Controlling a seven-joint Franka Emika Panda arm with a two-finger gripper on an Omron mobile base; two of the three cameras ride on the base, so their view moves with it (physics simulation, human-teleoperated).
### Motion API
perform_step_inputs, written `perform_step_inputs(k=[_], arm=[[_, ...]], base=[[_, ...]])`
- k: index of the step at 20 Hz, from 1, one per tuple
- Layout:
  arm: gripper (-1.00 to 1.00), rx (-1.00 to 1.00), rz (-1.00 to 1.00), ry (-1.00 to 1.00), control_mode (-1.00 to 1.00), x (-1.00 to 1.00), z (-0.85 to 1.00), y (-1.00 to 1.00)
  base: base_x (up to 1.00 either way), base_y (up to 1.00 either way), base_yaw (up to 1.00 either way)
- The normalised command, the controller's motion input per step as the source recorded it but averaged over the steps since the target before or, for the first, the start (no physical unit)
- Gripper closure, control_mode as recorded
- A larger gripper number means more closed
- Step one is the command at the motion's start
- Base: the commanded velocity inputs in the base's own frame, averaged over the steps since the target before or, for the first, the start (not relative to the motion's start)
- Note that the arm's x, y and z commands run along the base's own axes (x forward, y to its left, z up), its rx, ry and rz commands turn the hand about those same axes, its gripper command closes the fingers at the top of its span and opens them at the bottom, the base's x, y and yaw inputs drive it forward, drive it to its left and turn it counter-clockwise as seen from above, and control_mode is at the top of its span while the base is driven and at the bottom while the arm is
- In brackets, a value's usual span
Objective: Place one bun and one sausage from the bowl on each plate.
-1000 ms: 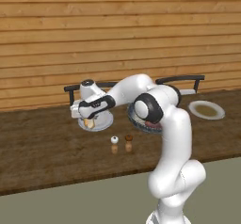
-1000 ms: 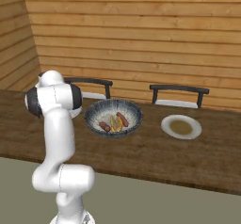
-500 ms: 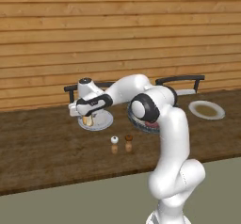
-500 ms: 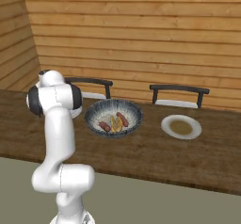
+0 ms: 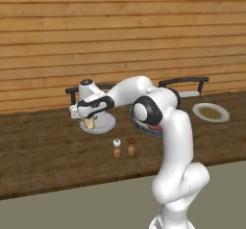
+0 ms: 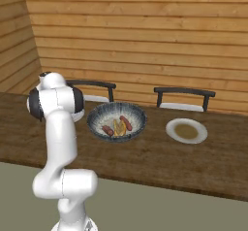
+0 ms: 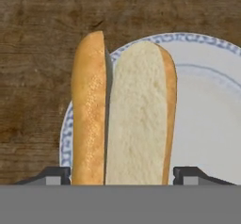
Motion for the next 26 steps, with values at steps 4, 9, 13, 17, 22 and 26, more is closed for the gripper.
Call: perform_step_inputs(k=[4, 9, 13, 17, 22, 26], arm=[[-1.00, 0.00, 0.00, 0.00, -1.00, 0.00, 0.00, 0.00], [-1.00, 0.00, 0.00, 0.00, -1.00, 0.00, 0.01, -0.16], [-1.00, 0.00, 0.00, 0.02, -1.00, -0.19, 0.49, -0.43], [-1.00, 0.00, 0.00, 0.02, -1.00, -0.28, 0.44, -0.68], [-1.00, 0.00, 0.00, 0.06, -1.00, -0.48, 0.22, -0.86], [-1.00, 0.00, 0.05, 0.04, -1.00, -0.43, 0.08, -0.99]], base=[[0.00, 0.00, 0.00], [0.00, 0.00, 0.00], [0.00, 0.00, 0.00], [0.00, 0.00, 0.00], [0.00, 0.00, 0.00], [0.00, 0.00, 0.00]])
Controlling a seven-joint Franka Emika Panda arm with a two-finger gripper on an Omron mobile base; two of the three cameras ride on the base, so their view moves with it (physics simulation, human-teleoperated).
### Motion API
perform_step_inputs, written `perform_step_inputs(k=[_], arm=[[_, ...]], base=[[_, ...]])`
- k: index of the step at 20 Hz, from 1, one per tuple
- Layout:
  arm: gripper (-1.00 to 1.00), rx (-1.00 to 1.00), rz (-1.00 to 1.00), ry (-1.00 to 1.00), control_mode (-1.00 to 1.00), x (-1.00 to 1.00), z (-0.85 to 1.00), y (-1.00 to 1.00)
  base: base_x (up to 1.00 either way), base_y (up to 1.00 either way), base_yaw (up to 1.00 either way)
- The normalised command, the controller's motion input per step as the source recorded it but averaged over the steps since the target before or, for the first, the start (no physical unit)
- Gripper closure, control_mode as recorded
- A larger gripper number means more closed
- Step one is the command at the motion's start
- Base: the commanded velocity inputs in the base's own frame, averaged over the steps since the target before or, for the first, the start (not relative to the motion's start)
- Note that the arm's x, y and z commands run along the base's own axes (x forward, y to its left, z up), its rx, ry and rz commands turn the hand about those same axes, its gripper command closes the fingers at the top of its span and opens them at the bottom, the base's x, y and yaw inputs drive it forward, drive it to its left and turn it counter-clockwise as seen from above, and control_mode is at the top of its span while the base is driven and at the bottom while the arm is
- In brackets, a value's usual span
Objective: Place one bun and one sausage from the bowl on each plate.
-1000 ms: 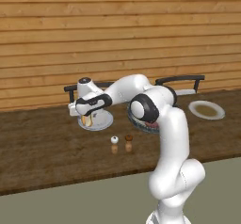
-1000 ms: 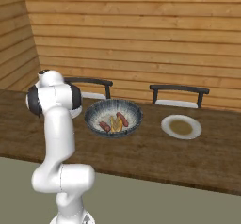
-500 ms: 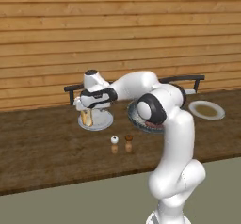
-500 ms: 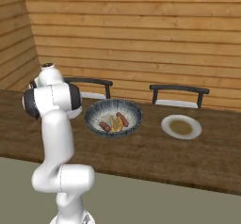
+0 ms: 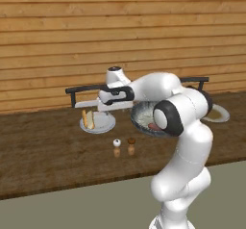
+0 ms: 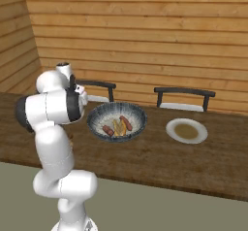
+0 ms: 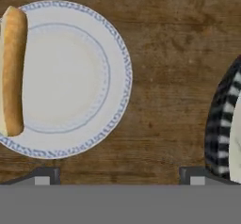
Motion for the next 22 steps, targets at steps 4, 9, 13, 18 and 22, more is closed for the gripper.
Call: perform_step_inputs(k=[4, 9, 13, 18, 22], arm=[[-1.00, 0.00, 0.05, 0.02, -1.00, -0.19, 0.00, -0.92], [-1.00, 0.00, 0.06, 0.02, -1.00, -0.01, 0.01, -0.91], [-1.00, 0.00, 0.06, 0.04, -1.00, 0.00, 0.08, -0.88], [-1.00, 0.00, 0.06, 0.03, -1.00, 0.00, 0.00, -0.67], [-1.00, 0.00, 0.01, 0.07, -1.00, -0.19, -0.04, -0.19]], base=[[0.00, 0.00, 0.00], [0.00, 0.00, 0.00], [0.00, 0.00, 0.00], [0.00, 0.00, 0.00], [0.00, 0.00, 0.00]])
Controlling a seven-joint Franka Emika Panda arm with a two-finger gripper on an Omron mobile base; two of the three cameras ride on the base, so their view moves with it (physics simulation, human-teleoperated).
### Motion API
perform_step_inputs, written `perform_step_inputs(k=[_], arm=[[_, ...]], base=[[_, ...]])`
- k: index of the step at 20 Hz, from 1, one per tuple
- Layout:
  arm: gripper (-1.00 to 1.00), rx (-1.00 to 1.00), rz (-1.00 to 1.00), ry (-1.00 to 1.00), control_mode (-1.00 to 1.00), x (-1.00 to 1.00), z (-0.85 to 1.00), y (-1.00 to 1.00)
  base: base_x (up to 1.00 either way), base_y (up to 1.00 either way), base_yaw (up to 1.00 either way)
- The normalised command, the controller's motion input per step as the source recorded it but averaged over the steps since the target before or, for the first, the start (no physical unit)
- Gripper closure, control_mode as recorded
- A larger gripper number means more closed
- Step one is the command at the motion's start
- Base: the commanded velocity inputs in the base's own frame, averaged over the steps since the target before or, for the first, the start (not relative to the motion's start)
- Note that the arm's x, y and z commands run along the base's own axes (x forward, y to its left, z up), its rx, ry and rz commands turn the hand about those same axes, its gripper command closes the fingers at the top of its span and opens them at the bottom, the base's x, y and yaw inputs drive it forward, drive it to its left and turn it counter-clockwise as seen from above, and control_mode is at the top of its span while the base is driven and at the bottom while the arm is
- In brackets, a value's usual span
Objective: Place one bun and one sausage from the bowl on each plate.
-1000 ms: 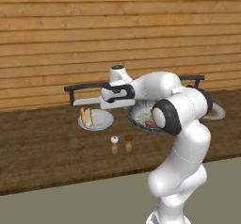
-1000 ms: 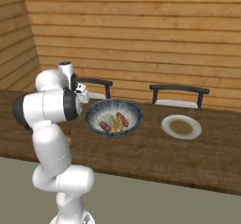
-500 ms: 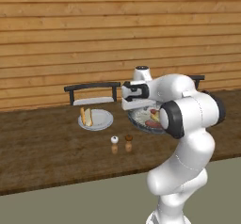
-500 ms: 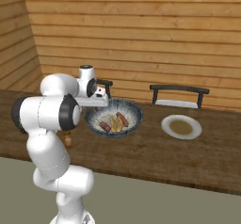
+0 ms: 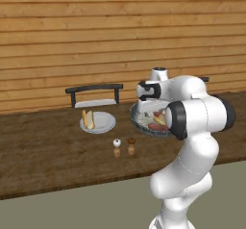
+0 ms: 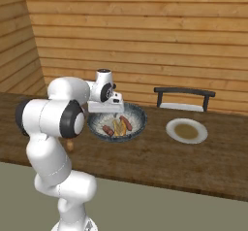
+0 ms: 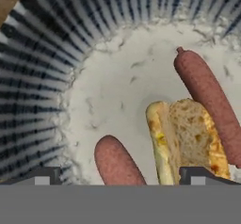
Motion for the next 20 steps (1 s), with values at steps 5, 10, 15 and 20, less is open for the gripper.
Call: perform_step_inputs(k=[5, 10, 15, 20], arm=[[-1.00, 0.00, 0.00, 0.11, -1.00, -0.26, 0.00, 0.00], [-1.00, -0.01, 0.00, 0.04, -1.00, -0.16, -0.03, -0.01], [-1.00, -0.05, 0.03, 0.00, -1.00, -0.13, -0.19, -0.15], [-1.00, -0.06, 0.03, 0.01, -1.00, -0.16, -0.30, -0.11]], base=[[0.00, 0.00, 0.00], [0.00, 0.00, 0.00], [0.00, 0.00, 0.00], [0.00, 0.00, 0.00]])
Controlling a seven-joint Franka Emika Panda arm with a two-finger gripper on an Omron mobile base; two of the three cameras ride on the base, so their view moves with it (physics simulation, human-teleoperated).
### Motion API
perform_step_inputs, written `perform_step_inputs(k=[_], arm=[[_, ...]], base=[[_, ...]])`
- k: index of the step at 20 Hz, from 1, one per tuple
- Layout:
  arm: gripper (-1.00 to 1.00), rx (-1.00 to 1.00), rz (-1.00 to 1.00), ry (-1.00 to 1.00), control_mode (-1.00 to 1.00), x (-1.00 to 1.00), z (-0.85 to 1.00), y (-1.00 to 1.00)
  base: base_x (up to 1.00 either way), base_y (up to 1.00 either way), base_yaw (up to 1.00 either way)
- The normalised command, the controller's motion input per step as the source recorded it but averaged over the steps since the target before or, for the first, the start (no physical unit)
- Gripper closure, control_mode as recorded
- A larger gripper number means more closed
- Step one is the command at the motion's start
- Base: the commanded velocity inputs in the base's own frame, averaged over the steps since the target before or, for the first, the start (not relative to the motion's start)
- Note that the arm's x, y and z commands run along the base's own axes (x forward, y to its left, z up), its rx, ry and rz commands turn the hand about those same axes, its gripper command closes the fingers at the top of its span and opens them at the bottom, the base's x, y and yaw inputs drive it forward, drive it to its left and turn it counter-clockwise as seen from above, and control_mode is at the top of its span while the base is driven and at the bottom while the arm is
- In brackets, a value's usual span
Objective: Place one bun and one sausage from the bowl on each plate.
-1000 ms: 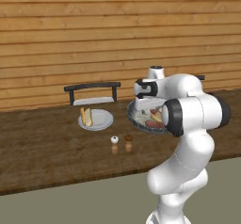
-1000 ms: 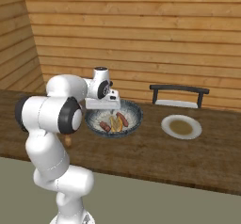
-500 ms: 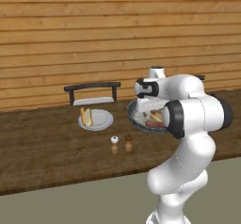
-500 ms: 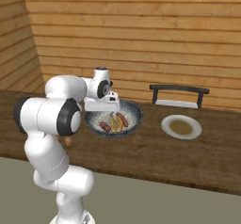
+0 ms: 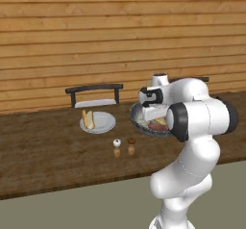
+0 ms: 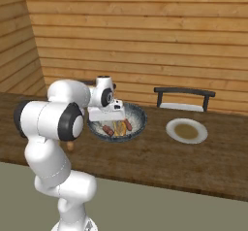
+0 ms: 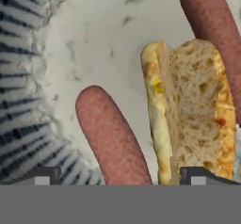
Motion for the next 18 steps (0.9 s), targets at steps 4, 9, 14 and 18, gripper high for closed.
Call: perform_step_inputs(k=[4, 9, 14, 18], arm=[[-1.00, -0.04, 0.02, 0.00, -1.00, -0.10, -0.22, -0.04], [-1.00, -0.01, 0.00, 0.00, -1.00, -0.09, -0.13, 0.00], [-1.00, 0.00, 0.00, 0.00, -1.00, -0.02, -0.19, 0.00], [-1.00, 0.00, 0.00, 0.00, -1.00, -0.01, -0.11, 0.00]], base=[[0.00, 0.00, 0.00], [0.00, 0.00, 0.00], [0.00, 0.00, 0.00], [0.00, 0.00, 0.00]])
